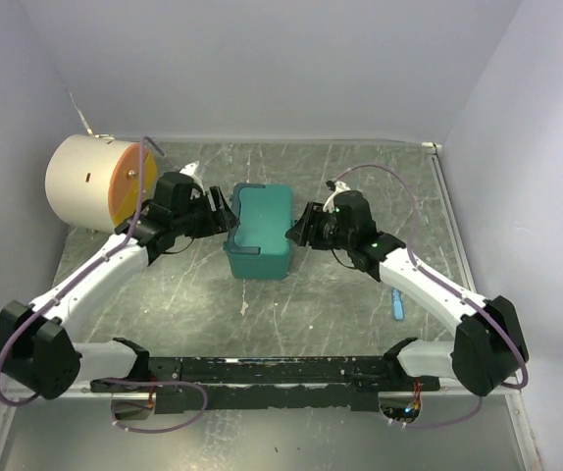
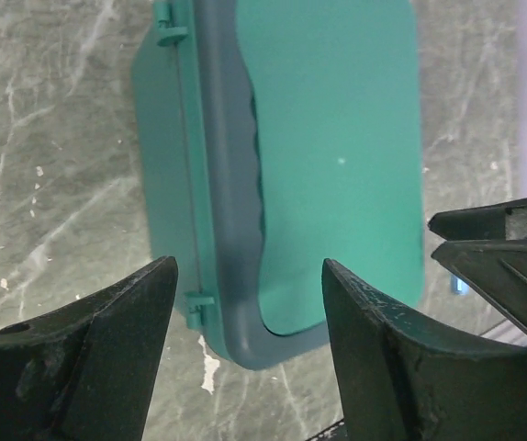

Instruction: Organize the medicine kit

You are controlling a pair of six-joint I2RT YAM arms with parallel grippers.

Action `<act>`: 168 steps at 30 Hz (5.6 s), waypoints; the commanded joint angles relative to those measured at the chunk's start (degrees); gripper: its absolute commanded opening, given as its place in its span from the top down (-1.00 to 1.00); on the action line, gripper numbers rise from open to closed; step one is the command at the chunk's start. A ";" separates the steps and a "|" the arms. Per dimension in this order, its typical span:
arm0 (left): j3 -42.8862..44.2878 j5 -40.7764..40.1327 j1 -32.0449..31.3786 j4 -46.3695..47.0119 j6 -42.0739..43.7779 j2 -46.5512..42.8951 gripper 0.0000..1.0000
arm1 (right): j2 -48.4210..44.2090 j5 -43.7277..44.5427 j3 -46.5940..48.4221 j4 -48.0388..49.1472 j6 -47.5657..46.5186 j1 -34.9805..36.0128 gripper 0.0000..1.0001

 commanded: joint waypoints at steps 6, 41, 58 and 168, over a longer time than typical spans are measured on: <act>3.78 1.79 0.42 0.09 4.84 9.64 -0.42 | 4.94 -1.91 -1.45 4.36 3.90 1.50 0.26; 6.34 3.93 0.55 -11.12 14.89 8.45 -0.29 | -11.18 26.67 -4.85 -3.84 6.91 20.42 0.24; 5.92 6.25 0.50 -14.72 18.93 4.87 -0.52 | -4.49 9.36 -16.64 0.57 6.53 3.26 0.27; -2.24 6.31 0.59 -12.77 18.49 -0.73 -0.31 | -9.56 8.91 -21.12 24.18 30.29 9.21 0.85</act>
